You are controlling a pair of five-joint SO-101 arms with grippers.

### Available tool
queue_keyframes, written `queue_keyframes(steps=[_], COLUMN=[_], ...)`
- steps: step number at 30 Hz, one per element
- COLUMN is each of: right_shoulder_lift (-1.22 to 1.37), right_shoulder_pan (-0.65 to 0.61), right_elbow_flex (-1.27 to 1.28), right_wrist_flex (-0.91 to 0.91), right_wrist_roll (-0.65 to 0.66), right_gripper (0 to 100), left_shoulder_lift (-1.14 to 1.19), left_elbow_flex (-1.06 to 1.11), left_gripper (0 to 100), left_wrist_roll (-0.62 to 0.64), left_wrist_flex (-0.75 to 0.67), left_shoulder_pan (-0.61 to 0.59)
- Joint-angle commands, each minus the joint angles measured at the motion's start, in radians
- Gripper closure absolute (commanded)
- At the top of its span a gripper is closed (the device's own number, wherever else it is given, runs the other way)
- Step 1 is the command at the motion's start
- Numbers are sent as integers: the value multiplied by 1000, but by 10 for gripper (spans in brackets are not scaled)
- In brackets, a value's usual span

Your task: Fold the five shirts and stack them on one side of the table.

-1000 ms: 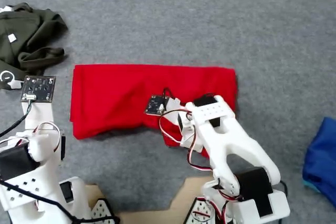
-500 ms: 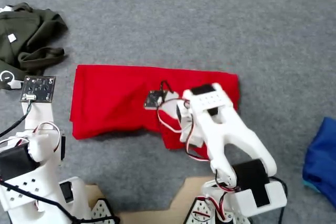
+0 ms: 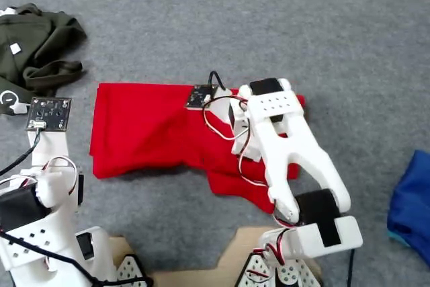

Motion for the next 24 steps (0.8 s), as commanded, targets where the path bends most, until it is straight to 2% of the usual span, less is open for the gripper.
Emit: queue_keyframes(steps=[1, 8, 12, 18, 24], right_shoulder_lift=[-42, -278, -363, -292, -122], right_shoulder_pan=[5, -62, -162, -268, -282], right_elbow_flex=[-25, 193, 355, 410, 361], right_wrist_flex=[64, 97, -20, -198, -210], right_wrist_roll=[60, 161, 157, 66, 55], right_gripper=[937, 937, 936, 935, 935], left_shoulder_lift=[-10, -10, -10, -8, -8], left_elbow_flex=[-44, -43, -35, 60, 226], left_gripper=[980, 980, 980, 980, 980], left_wrist_roll=[-40, -49, -49, -46, -46], left_wrist_flex=[-14, -15, -37, -163, -341], left_shoulder_pan=[6, 11, 12, 11, 6])
